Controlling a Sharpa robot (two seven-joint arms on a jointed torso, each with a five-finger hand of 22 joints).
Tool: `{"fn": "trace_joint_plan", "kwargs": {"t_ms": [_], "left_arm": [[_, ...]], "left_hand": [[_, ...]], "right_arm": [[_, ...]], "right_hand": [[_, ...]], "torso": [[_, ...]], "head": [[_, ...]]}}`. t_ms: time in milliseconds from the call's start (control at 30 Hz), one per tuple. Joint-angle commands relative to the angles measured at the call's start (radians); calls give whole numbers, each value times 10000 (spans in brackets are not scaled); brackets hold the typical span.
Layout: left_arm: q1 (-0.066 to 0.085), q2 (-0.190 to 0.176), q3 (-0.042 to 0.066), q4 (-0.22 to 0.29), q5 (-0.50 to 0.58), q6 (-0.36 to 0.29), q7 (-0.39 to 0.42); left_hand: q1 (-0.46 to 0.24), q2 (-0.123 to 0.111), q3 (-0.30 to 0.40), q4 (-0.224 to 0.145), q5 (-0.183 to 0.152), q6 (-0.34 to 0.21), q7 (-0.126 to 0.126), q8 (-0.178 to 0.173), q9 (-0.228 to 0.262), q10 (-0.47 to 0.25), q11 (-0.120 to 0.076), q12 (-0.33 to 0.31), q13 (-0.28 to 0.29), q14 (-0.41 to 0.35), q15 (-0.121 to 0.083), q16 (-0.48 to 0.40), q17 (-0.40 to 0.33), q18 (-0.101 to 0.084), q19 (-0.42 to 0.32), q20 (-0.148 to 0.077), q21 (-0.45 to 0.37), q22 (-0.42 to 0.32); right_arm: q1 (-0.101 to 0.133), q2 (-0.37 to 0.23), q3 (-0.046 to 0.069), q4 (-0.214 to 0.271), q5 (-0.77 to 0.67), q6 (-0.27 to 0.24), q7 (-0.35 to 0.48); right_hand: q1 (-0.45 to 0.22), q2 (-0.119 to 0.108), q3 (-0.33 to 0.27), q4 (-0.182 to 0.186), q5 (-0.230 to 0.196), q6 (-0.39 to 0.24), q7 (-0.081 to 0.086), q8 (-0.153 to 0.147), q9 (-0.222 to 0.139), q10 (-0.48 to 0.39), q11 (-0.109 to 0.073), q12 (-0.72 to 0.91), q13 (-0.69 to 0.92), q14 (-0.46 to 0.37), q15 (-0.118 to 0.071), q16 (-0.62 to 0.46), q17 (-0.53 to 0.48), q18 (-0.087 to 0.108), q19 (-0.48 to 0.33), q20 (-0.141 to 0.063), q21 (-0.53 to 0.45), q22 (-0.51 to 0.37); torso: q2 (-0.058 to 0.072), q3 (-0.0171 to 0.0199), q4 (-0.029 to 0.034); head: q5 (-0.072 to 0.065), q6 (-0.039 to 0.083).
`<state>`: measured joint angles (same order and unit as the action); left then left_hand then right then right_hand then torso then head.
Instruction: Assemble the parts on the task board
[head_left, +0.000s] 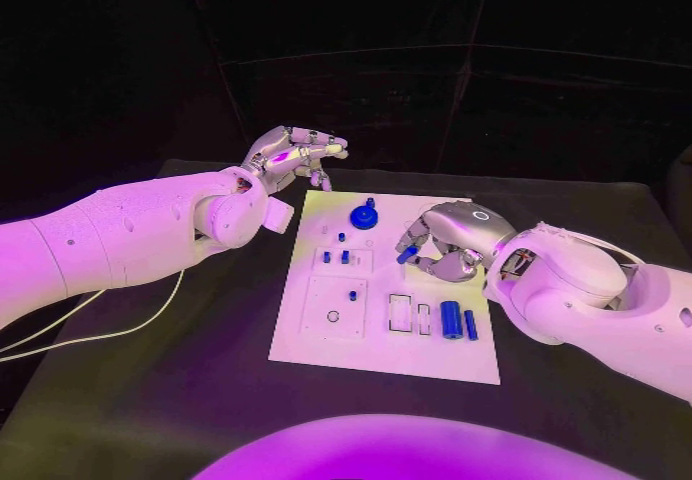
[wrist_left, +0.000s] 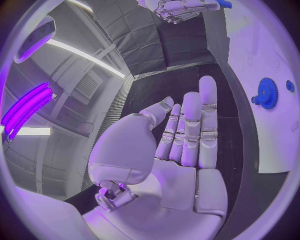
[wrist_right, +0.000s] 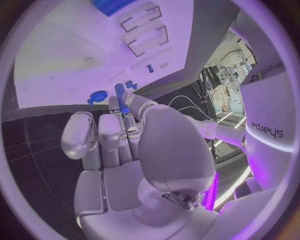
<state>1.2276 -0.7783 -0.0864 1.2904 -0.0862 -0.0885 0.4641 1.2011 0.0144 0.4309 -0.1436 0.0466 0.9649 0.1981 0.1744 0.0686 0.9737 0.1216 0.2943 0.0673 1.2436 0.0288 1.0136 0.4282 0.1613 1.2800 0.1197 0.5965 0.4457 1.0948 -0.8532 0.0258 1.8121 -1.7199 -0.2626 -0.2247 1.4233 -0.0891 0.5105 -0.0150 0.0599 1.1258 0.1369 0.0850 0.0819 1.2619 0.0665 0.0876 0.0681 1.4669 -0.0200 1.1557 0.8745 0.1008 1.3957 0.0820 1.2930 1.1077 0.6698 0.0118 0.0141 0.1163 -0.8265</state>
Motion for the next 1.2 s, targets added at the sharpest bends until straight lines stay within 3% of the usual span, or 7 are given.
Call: {"fn": "trace_joint_plan", "kwargs": {"t_ms": [33,300,467,500,600,833,1200], "left_arm": [[19,5,9,25,43,103,16],[22,45,10,41,43,111,25],[28,68,10,38,43,107,9],[30,77,10,32,43,105,3],[34,100,10,31,43,107,-4],[42,134,10,30,43,111,-3],[44,163,10,2,43,132,-25]], "left_hand": [[-37,23,-28,-5,23,-89,-12,42,9,-67,31,33,13,-78,-3,-38,-16,201,-54,20,-52,-16],[-37,23,-28,-5,23,-89,-12,42,9,-67,31,33,13,-78,-3,-38,-16,201,-54,20,-52,-16],[-37,23,-28,-5,23,-89,-12,42,9,-67,31,33,13,-78,-3,-38,-16,201,-54,20,-52,-16],[-37,23,-28,-5,23,-89,-12,42,9,-67,31,33,13,-78,-3,-38,-16,201,-54,20,-52,-16],[-35,23,-31,-7,23,-92,-12,44,9,-70,31,36,13,-79,-3,-37,-18,201,-53,20,-54,-18],[-28,21,-40,-13,22,-100,-10,50,10,-78,32,45,13,-80,-2,-34,-25,201,-49,21,-61,-24],[-21,21,-43,-19,23,-103,-11,54,11,-81,32,51,13,-81,-2,-32,-28,201,-47,21,-64,-27]], "right_arm": [[16,261,32,13,420,-296,237],[-31,1438,12,-492,699,33,545],[-163,2050,-173,-847,741,444,830],[-202,2169,-205,-916,734,543,904],[-307,2480,-267,-1101,688,800,1092],[-413,2849,-357,-1398,564,1187,1227],[-512,3080,-480,-1646,254,1606,1212]], "right_hand": [[-117,27,-59,23,20,-3,54,-39,3,10,3,-50,-6,-5,3,51,3,-82,-42,35,39,8],[-121,25,-50,9,56,-11,61,-53,0,11,3,-71,-5,-5,6,52,-1,-80,-47,38,34,0],[-137,20,-49,0,90,-30,76,-72,-5,-2,15,-98,-6,-9,11,42,-21,-75,-59,41,20,-23],[-143,22,-44,-8,114,-48,86,-88,-10,-18,24,-121,-8,-12,17,35,-34,-72,-69,45,8,-42],[-148,22,-39,-20,141,-65,97,-103,-14,-32,33,-142,-9,-15,24,33,-39,-71,-75,49,3,-50],[-154,15,-41,-36,181,-74,103,-114,-17,-35,39,-157,-7,-17,29,32,-43,-71,-77,54,3,-49],[-156,7,-42,-48,202,-82,106,-122,-19,-42,42,-168,-7,-19,33,30,-47,-71,-80,57,1,-51]], "torso": [[-3,-4,18],[2,-9,19],[13,-16,33],[13,4,8],[12,7,11],[1,5,-19],[-2,12,4]], "head": [[37,-24],[118,-61],[181,-74],[212,-81],[255,-98],[334,-131],[360,-180]]}}
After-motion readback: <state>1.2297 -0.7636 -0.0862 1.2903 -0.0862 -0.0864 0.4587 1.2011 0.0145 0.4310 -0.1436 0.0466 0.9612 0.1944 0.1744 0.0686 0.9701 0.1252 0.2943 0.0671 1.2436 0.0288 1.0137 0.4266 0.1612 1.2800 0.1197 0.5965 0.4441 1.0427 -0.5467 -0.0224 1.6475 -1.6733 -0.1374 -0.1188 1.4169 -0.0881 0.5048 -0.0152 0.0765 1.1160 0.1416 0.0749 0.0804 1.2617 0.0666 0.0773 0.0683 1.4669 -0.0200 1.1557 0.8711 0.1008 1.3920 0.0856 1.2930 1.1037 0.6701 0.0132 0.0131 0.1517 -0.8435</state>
